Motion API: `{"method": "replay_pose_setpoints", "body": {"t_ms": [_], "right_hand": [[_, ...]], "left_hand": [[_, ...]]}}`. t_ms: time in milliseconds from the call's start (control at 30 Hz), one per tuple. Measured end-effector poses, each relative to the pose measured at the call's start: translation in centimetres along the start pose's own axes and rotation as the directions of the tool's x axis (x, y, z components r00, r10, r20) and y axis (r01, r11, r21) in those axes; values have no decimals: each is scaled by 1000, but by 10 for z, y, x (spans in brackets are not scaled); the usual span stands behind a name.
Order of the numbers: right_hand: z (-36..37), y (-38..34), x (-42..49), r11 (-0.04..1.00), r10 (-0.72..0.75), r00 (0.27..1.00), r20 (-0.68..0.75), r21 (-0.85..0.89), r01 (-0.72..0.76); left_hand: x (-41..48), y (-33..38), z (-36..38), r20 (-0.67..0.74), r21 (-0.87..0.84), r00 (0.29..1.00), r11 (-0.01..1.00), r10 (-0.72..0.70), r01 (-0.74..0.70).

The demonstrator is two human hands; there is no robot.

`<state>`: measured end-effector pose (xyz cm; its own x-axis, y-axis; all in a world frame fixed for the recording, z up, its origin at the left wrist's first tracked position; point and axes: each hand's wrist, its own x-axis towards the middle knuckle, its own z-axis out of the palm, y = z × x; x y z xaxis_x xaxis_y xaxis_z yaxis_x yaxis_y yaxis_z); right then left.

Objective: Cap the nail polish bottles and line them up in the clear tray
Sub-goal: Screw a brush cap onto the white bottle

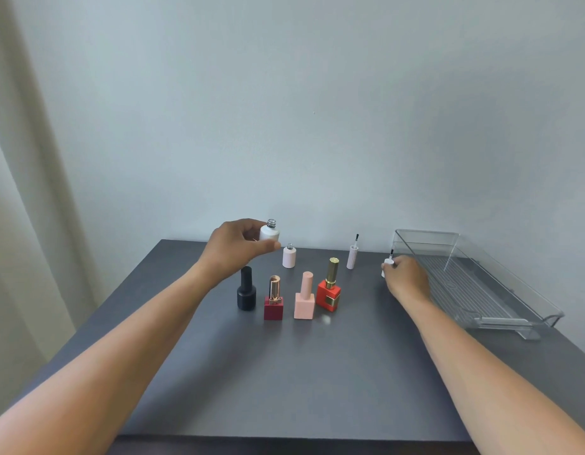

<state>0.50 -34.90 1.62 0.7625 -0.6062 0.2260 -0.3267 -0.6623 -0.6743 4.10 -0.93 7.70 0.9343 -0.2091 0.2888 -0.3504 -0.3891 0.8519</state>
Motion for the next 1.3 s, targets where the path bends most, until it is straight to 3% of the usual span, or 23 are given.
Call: {"method": "replay_pose_setpoints", "body": {"t_ms": [200, 300, 400, 633, 1300], "right_hand": [[-18, -32, -27, 978, -60, 997, -51, 198, 69], [-35, -64, -46, 885, -141, 988, -67, 440, 156], [-55, -97, -64, 791, -277, 960, -42, 557, 253], [-77, -134, -96, 776, -500, 863, 74, 480, 409], [-96, -139, -125, 740, -600, 800, 21, 394, 545]], "left_hand": [[-2, 9, -3, 4, 22, 1000, 1000, 7, -7], [-6, 18, -4, 10, 34, 1000, 999, 19, -19], [-13, 29, -3, 3, 59, 999, 997, 42, -42], [-33, 55, -3, 5, 111, 994, 988, 111, -111], [-61, 81, -7, 14, 265, 972, 937, 233, -229]]}}
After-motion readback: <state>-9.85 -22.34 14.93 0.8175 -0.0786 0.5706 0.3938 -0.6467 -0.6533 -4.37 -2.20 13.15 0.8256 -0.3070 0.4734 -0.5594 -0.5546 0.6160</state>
